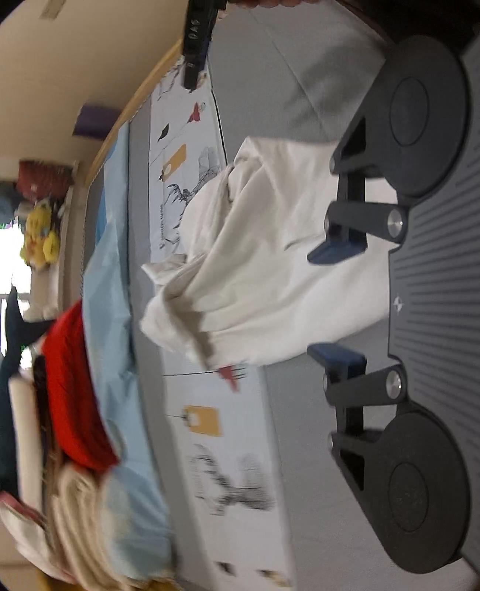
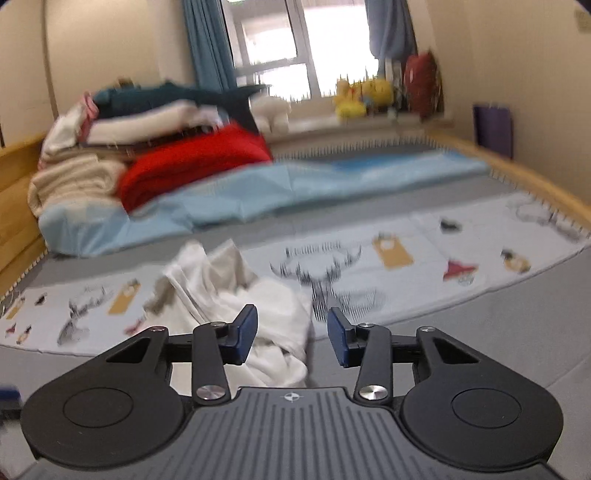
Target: Fold small clothes
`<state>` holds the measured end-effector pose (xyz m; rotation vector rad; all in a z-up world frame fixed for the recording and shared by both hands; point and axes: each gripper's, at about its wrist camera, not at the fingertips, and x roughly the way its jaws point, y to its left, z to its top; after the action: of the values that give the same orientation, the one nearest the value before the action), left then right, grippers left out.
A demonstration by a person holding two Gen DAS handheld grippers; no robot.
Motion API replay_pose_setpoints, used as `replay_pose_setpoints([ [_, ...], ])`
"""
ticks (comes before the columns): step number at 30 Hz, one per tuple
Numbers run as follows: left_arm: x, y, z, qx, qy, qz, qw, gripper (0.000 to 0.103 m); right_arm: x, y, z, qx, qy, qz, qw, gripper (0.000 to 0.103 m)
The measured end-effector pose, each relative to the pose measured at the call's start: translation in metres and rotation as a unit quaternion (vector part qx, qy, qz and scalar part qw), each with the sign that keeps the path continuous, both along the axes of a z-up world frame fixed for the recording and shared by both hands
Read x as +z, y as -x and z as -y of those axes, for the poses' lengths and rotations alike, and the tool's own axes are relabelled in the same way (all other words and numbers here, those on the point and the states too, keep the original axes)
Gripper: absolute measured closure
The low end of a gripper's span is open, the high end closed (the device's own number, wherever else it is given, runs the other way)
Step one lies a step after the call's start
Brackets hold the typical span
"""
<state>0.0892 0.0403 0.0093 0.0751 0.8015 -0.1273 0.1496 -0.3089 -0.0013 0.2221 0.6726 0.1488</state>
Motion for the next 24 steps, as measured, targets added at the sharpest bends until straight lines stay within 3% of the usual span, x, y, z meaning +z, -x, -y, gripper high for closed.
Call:
replay_pose_setpoints([
  [2,-0.017,-0.016,-0.018,0.015,0.019,-0.011,0.9997,0.062,-0.023,-0.021,0.005,-0.001,-0.023,-0.058,0.998,0.057],
  [4,-0.046,-0.038,-0.036,0.068,0.062,-0.075,0.9929,0.068,-0.042,-0.04,0.006,0.01,-0.059,-0.107,0.992,0.056],
  [6,-0.064,-0.056,-0.042,0.083,0.088,-0.119,0.9856,0.069,-0.055,-0.054,-0.004,0.027,-0.063,-0.129,0.989,0.055],
  [9,-0.077,-0.075,-0.039,0.075,0.093,-0.149,0.9816,0.068,-0.071,-0.069,-0.02,0.036,-0.039,-0.147,0.988,0.049],
  [13,-0.097,-0.091,-0.032,0.074,0.101,-0.196,0.9726,0.052,-0.1,-0.086,-0.03,0.046,-0.044,-0.197,0.978,0.049],
  [15,-0.107,-0.096,-0.029,0.074,0.089,-0.212,0.9705,0.051,-0.112,-0.091,-0.035,0.044,-0.032,-0.219,0.974,0.049],
  [16,-0.111,-0.097,-0.029,0.074,0.082,-0.217,0.97,0.051,-0.116,-0.092,-0.036,0.048,-0.031,-0.228,0.972,0.051],
  [19,-0.124,-0.1,-0.022,0.064,0.067,-0.239,0.9665,0.051,-0.121,-0.09,-0.038,0.065,-0.027,-0.24,0.968,0.071],
  [20,-0.126,-0.099,-0.02,0.058,0.06,-0.245,0.966,0.054,-0.12,-0.089,-0.038,0.068,-0.022,-0.239,0.968,0.084],
  [21,-0.13,-0.098,-0.016,0.049,0.048,-0.252,0.9654,0.058,-0.117,-0.087,-0.035,0.066,-0.019,-0.236,0.969,0.09],
  [23,-0.134,-0.093,-0.007,0.023,0.032,-0.26,0.9648,0.092,-0.109,-0.085,-0.024,0.054,-0.021,-0.23,0.972,0.094],
  [24,-0.133,-0.09,-0.002,0.005,0.029,-0.254,0.9667,0.098,-0.103,-0.083,-0.015,0.041,-0.019,-0.222,0.974,0.095],
])
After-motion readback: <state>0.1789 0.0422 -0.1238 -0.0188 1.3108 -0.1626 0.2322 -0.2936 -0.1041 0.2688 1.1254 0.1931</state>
